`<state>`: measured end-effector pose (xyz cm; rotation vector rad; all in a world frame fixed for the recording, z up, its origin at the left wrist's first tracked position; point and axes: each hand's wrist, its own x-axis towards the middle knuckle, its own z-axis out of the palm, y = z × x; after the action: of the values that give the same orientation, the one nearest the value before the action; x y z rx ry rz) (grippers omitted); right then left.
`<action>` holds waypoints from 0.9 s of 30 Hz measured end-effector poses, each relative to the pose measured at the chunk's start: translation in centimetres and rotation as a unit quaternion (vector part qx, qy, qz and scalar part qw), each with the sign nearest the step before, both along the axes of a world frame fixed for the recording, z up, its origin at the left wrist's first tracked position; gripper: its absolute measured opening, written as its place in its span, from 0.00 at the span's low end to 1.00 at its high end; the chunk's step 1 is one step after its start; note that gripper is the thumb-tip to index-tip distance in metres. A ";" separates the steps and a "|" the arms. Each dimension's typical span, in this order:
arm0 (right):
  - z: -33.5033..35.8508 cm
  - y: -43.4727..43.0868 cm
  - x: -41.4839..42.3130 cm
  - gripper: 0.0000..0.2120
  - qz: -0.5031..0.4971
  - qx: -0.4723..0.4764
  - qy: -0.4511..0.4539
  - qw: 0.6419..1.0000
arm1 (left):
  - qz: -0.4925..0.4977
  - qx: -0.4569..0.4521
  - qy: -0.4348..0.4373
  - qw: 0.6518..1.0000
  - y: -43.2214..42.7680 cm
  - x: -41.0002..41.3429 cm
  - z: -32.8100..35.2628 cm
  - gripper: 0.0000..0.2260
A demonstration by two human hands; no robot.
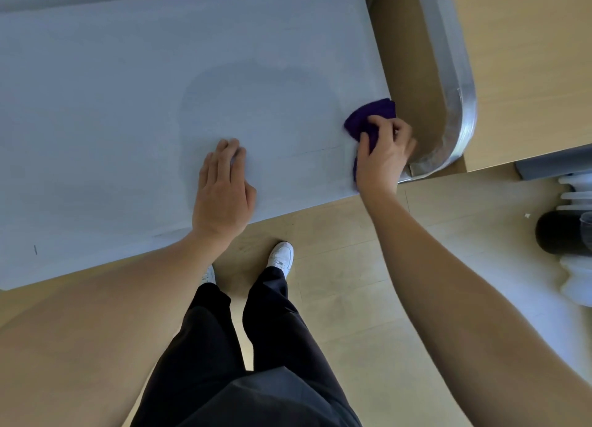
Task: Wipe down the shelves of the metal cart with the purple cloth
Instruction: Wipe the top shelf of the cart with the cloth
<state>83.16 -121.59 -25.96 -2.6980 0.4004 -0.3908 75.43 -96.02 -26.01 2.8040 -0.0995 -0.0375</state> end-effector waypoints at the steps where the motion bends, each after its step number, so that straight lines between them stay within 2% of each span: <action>1: -0.2 0.8 0.0 0.13 -0.027 -0.004 0.000 1.000 | 0.000 0.002 0.003 1.000 0.0 0.0 0.0 0.23; 3: -0.5 3.9 0.0 0.14 -0.026 0.007 -0.009 1.000 | -0.001 0.007 0.007 1.000 -0.1 -0.1 0.1 0.24; 7: -0.4 9.3 -1.5 0.13 0.166 0.020 -0.013 0.986 | -0.004 0.011 0.007 1.000 0.0 0.0 0.2 0.23; 9: -0.2 8.3 -1.1 0.12 0.201 0.022 -0.019 0.979 | -0.006 0.011 0.004 1.000 -0.1 0.0 0.2 0.23; 11: -0.2 5.9 -0.6 0.13 0.177 0.010 -0.030 0.984 | -0.003 0.008 0.003 1.000 -0.1 0.0 0.1 0.23; 15: 0.3 0.5 -0.1 0.13 0.036 0.011 -0.024 0.999 | 0.001 0.009 0.004 1.000 0.0 0.0 0.0 0.24; 20: -0.3 2.6 0.1 0.14 -0.033 0.001 0.013 0.999 | 0.000 0.012 0.009 1.000 0.0 -0.1 0.2 0.24; 25: -0.5 11.2 -2.8 0.14 0.169 0.011 0.002 0.986 | 0.011 0.004 -0.005 1.000 -0.1 0.1 0.0 0.24; 27: -0.5 13.5 -3.8 0.13 0.198 0.003 0.005 0.980 | 0.015 0.001 -0.008 1.000 -0.1 0.0 -0.1 0.25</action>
<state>79.33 -108.13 -26.51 -2.6869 -0.1374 -0.2592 75.43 -96.12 -26.15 2.8072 -0.0627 -0.0079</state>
